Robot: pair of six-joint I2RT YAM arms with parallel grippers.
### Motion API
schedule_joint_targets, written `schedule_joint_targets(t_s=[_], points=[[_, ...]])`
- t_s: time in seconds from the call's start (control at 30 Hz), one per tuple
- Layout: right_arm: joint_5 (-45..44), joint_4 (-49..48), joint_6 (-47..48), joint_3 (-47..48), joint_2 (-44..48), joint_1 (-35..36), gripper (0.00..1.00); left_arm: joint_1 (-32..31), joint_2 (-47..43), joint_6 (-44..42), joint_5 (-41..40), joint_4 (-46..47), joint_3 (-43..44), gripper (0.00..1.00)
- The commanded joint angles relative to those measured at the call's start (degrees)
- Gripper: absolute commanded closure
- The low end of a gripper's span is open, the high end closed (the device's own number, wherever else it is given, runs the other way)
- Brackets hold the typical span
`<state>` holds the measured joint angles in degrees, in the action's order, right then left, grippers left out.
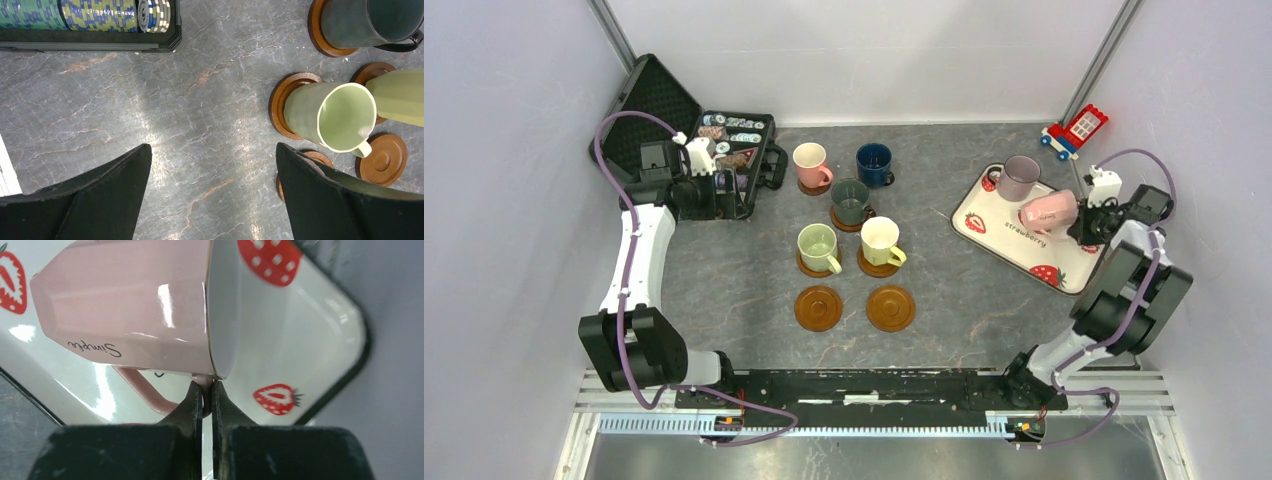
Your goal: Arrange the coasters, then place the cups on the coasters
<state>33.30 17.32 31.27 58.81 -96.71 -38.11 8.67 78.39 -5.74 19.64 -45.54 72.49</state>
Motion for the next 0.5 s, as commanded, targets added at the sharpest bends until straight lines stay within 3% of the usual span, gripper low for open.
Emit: schedule_joint_targets(t_s=[0.0, 0.2, 0.47], points=[[-9.1, -5.9, 2.9, 1.5, 10.2, 4.7, 1.00, 0.2, -0.3, -0.4, 1.0, 2.7, -0.5, 0.00], [-25.4, -13.1, 11.0, -4.9, 17.1, 13.9, 1.00, 0.2, 0.0, -0.7, 0.9, 3.1, 0.1, 0.00], [-40.6, -24.1, 19.5, -15.0, 22.9, 26.5, 1.00, 0.2, 0.5, -1.1, 0.8, 3.2, 0.5, 0.00]])
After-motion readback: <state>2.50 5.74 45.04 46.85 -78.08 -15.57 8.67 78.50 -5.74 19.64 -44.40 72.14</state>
